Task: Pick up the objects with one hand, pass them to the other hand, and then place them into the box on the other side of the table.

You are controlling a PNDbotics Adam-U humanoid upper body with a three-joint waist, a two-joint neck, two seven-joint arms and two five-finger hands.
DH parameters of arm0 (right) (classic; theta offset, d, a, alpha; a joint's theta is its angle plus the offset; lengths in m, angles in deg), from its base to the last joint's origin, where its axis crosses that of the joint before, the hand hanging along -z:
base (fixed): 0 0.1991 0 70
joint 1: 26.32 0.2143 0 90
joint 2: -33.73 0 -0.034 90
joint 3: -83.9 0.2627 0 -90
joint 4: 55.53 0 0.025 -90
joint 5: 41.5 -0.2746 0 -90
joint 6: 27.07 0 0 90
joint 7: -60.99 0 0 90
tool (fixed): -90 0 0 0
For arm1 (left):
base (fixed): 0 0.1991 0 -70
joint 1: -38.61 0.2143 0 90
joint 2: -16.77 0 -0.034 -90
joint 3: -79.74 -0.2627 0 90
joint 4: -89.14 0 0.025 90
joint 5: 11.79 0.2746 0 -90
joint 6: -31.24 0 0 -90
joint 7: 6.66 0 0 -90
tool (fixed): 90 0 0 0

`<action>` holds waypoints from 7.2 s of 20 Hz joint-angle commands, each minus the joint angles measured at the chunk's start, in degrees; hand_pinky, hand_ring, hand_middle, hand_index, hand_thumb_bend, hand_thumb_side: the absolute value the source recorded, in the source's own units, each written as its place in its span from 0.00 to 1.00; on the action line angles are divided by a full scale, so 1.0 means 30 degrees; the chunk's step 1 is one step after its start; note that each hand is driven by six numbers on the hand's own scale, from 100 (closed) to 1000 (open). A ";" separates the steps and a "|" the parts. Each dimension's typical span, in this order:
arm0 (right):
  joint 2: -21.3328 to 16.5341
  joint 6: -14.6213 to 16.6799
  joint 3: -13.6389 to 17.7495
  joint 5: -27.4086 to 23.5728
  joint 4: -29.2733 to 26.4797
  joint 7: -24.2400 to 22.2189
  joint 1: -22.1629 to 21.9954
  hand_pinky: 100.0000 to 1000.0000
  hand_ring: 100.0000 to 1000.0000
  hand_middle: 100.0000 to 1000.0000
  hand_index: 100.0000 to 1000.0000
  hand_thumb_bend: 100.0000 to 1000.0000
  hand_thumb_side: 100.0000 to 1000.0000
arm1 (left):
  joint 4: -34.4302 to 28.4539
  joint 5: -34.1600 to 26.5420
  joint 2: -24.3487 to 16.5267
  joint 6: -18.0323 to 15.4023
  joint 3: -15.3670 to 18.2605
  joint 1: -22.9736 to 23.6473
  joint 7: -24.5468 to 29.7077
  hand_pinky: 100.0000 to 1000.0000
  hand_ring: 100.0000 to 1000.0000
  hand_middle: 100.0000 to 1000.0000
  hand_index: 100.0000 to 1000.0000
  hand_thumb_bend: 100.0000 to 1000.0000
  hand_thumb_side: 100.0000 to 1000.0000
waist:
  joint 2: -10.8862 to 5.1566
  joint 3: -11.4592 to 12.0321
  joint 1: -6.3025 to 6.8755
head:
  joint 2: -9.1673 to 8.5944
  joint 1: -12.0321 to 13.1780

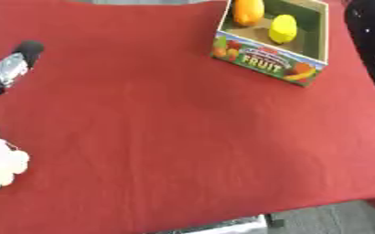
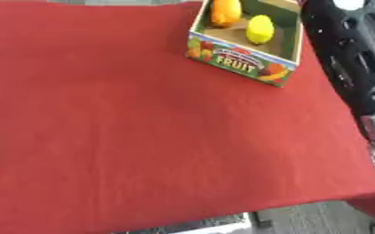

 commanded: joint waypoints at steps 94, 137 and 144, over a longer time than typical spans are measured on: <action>-0.3436 -0.2273 0.8247 -0.3182 0.7003 0.0538 -0.9934 0.87 1.00 0.61 0.85 0.00 0.54 | 0.4340 0.2487 -0.7292 -0.7377 -0.3942 -0.0965 0.9969 0.78 0.72 0.64 0.68 0.85 0.06 | -0.0585 -0.2153 0.0452 | -0.0016 0.6102; -0.2995 -0.0786 0.7968 -0.2384 0.7644 0.0135 -1.0680 0.88 1.00 0.62 0.86 0.00 0.54 | 0.7778 0.1069 -0.6903 -0.7065 -0.3720 -0.0607 0.9185 0.65 0.61 0.52 0.54 0.34 0.00 | -0.0187 -0.2604 0.0142 | -0.0160 0.5910; -0.3185 -0.0708 0.7903 -0.2456 0.7658 0.0124 -1.0774 0.88 1.00 0.62 0.86 0.00 0.53 | 0.5961 0.0006 -0.7624 -0.5892 -0.3428 -0.0562 1.0394 0.64 0.60 0.50 0.54 0.34 0.00 | -0.0393 -0.2488 0.0191 | -0.0163 0.5909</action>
